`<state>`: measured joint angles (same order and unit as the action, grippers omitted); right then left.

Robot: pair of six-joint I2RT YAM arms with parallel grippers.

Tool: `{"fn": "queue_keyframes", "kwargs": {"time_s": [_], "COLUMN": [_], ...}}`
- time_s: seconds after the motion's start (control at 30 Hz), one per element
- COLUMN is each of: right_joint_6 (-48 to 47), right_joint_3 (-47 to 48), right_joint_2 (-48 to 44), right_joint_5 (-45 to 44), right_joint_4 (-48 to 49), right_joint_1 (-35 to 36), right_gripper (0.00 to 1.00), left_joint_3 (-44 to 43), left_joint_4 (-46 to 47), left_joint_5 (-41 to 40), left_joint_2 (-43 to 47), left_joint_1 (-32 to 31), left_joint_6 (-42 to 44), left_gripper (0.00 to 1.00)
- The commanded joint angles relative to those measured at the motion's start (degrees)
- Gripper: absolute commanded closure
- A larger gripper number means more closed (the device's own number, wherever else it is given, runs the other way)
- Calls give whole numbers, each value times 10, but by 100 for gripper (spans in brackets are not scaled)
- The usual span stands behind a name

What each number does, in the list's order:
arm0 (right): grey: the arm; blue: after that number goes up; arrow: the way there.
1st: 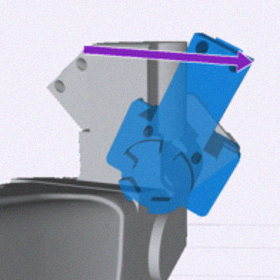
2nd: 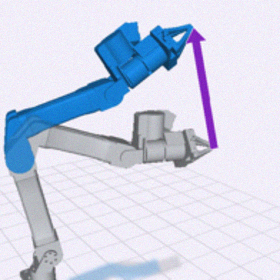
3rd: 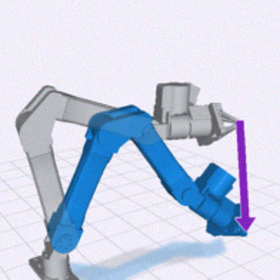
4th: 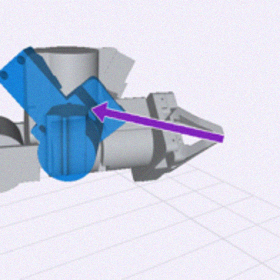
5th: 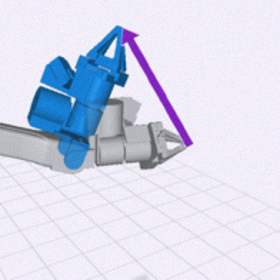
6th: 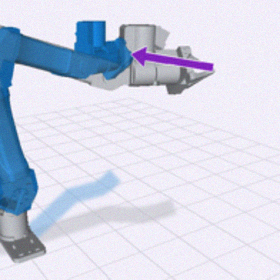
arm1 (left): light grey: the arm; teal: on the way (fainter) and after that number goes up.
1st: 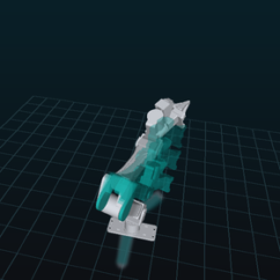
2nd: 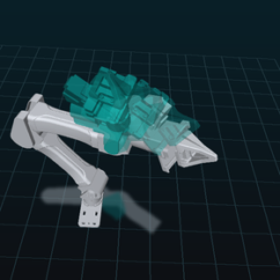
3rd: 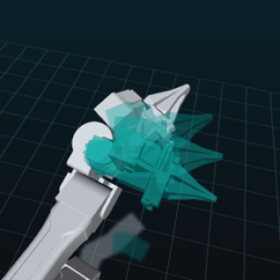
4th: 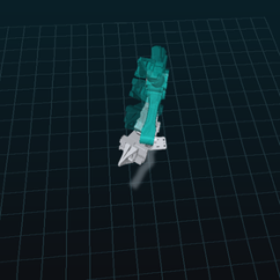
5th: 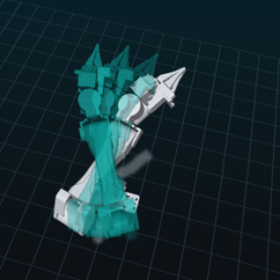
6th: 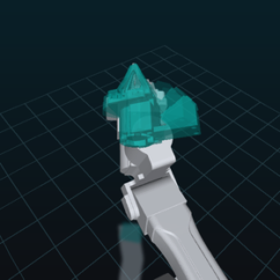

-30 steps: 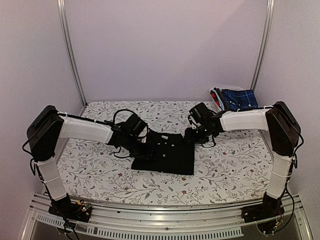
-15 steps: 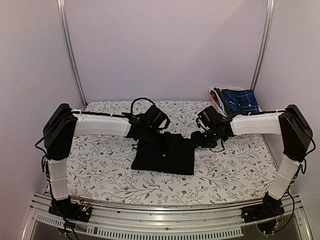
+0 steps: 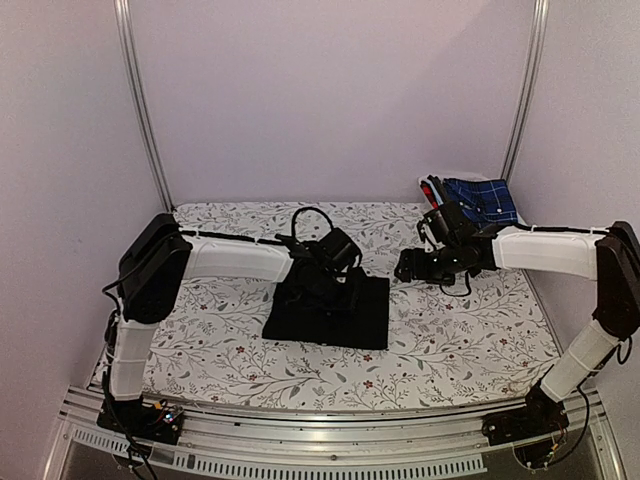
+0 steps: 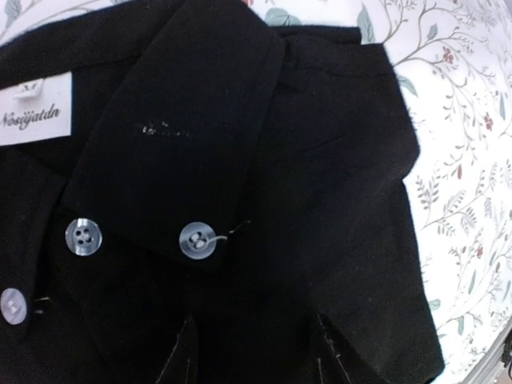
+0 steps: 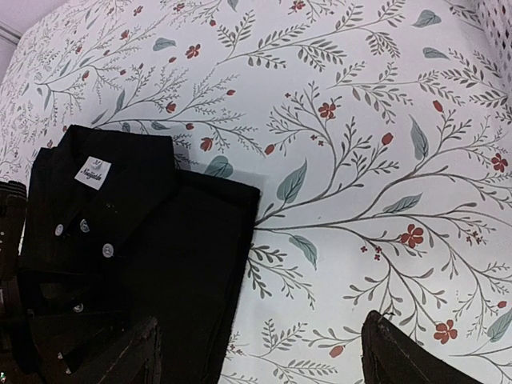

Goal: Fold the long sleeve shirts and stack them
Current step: Move the square-folded shirt to the corner of the board.

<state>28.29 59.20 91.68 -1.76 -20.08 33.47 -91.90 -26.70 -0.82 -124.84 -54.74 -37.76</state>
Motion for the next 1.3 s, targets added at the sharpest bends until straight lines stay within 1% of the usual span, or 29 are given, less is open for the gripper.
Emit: {"fn": "queue_keyframes", "kwargs": {"time_s": [0.0, 0.1, 0.23, 0.5, 0.57, 0.7, 0.8, 0.83, 0.9, 1.0, 1.17, 1.27], "right_joint_6": [-8, -8, -10, -26, -28, -32, -33, -34, -36, -39, -44, -48], "right_joint_3": [-9, -13, -14, 3, 11, 24, 28, 30, 31, 34, 31, 30], "right_joint_2": [-20, -22, -20, 2, 8, 20, 27, 28, 30, 31, 24, 18], "right_joint_5": [-3, 2, 6, 11, 32, 44, 53, 54, 55, 57, 58, 60], "right_joint_4": [8, 17, 23, 33, 36, 43, 48, 49, 49, 48, 43, 39], "right_joint_1": [-6, -5, -5, -5, -5, -5, -5, -5, -5, -5, -5, -5], "right_gripper": [15, 14, 13, 10, 9, 8, 4, 1, 1, 1, 1, 1], "left_joint_3": [11, 43, 110, 316, 379, 481, 529, 537, 540, 512, 418, 377], "left_joint_4": [-25, -27, -24, 0, 1, -9, -27, -38, -52, -74, -124, -129], "left_joint_5": [-12, -17, -25, -32, -30, -24, -14, -12, -13, -12, -36, -24], "left_joint_2": [-19, -12, 26, 178, 224, 323, 395, 416, 449, 473, 460, 432], "left_joint_1": [-7, -7, -2, 37, 50, 93, 131, 146, 154, 151, 101, 64], "left_joint_6": [-8, -19, -36, -85, -98, -111, -102, -97, -87, -82, -91, -105], "left_gripper": [53, 53, 53, 53, 53, 53, 53, 52, 51, 49, 47, 48]}}
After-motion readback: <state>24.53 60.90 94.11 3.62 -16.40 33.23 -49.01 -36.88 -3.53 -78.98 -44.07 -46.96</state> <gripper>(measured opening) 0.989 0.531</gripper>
